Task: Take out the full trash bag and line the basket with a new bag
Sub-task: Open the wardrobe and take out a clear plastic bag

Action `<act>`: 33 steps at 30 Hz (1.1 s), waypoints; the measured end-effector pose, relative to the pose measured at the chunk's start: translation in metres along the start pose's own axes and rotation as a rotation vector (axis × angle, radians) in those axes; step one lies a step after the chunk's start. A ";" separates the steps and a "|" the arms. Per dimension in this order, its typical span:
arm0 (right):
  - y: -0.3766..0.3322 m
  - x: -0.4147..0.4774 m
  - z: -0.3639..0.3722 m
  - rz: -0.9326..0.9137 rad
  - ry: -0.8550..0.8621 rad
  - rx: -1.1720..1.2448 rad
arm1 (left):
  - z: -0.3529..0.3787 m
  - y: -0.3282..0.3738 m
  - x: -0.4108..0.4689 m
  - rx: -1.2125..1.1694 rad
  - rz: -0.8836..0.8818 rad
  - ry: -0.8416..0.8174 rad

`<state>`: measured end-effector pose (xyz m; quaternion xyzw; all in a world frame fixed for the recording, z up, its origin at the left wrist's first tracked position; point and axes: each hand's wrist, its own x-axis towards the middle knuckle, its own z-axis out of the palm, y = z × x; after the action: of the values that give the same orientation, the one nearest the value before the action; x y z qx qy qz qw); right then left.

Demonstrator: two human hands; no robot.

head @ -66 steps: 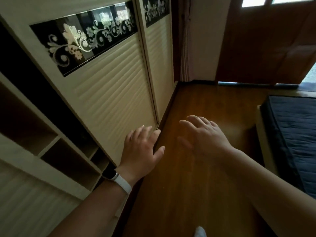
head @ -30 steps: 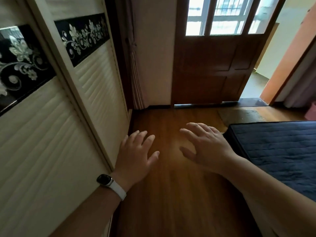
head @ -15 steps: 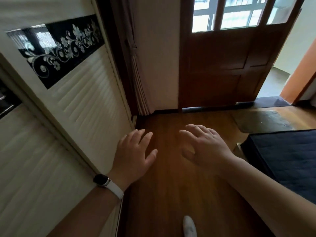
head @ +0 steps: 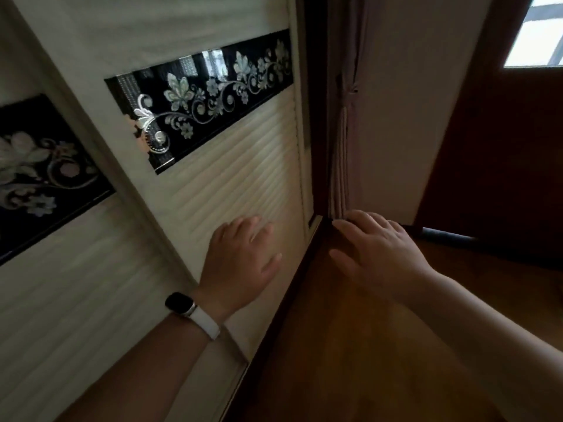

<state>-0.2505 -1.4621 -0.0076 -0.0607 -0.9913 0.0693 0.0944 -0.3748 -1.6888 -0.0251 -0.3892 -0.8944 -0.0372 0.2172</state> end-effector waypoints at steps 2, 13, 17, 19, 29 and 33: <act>-0.005 0.022 0.001 -0.049 -0.025 0.029 | -0.005 -0.015 0.005 0.035 -0.050 0.002; -0.104 0.135 -0.007 -0.377 0.030 0.086 | -0.045 -0.130 0.014 0.243 -0.263 0.196; -0.146 0.174 -0.003 -0.490 0.127 0.054 | -0.058 -0.171 0.018 0.322 -0.268 0.293; -0.165 0.193 -0.002 -0.540 0.176 0.066 | -0.067 -0.191 0.020 0.366 -0.273 0.341; -0.240 0.258 -0.006 -0.676 0.563 0.215 | -0.098 -0.256 0.031 0.563 -0.339 0.468; -0.258 0.275 -0.003 -0.745 0.689 0.279 | -0.094 -0.267 0.034 0.630 -0.315 0.436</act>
<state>-0.5462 -1.6782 0.0825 0.2897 -0.8386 0.1383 0.4402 -0.5516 -1.8731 0.1016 -0.1448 -0.8438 0.1242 0.5015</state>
